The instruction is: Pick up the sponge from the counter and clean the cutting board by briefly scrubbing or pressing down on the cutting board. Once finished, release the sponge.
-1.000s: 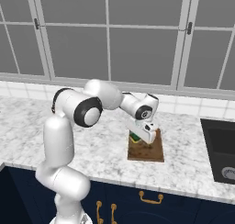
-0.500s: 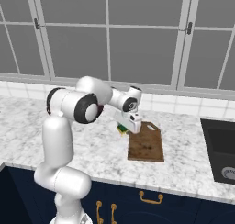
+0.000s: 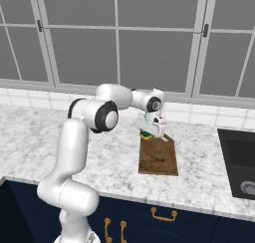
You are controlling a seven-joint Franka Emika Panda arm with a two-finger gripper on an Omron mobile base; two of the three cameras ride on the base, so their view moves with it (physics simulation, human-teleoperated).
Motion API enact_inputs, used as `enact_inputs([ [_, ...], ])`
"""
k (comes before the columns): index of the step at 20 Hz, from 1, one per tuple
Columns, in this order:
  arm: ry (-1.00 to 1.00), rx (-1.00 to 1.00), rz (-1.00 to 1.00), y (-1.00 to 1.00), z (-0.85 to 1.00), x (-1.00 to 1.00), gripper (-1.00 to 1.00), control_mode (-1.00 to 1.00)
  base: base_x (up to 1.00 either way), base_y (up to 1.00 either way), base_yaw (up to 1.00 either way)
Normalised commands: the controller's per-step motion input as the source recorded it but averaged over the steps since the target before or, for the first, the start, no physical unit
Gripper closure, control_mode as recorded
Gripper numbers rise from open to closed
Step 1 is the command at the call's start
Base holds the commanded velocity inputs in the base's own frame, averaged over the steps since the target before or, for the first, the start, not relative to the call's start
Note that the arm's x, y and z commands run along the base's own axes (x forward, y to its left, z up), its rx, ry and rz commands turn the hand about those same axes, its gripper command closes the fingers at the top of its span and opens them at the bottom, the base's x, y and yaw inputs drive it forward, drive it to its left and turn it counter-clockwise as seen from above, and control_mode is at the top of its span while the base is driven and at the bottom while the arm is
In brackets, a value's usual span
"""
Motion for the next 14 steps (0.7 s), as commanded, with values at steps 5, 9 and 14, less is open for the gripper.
enact_inputs([
  [5,0.06,0.00,0.00,-0.87,-0.47,-0.53,1.00,-1.00,0.00,0.00,0.00],
  [9,0.00,0.05,0.00,-0.66,-0.59,-1.00,1.00,-1.00,0.00,0.00,0.00],
  [14,-0.21,0.08,0.01,-0.28,-0.35,-0.94,1.00,-1.00,0.00,0.00,0.00],
])
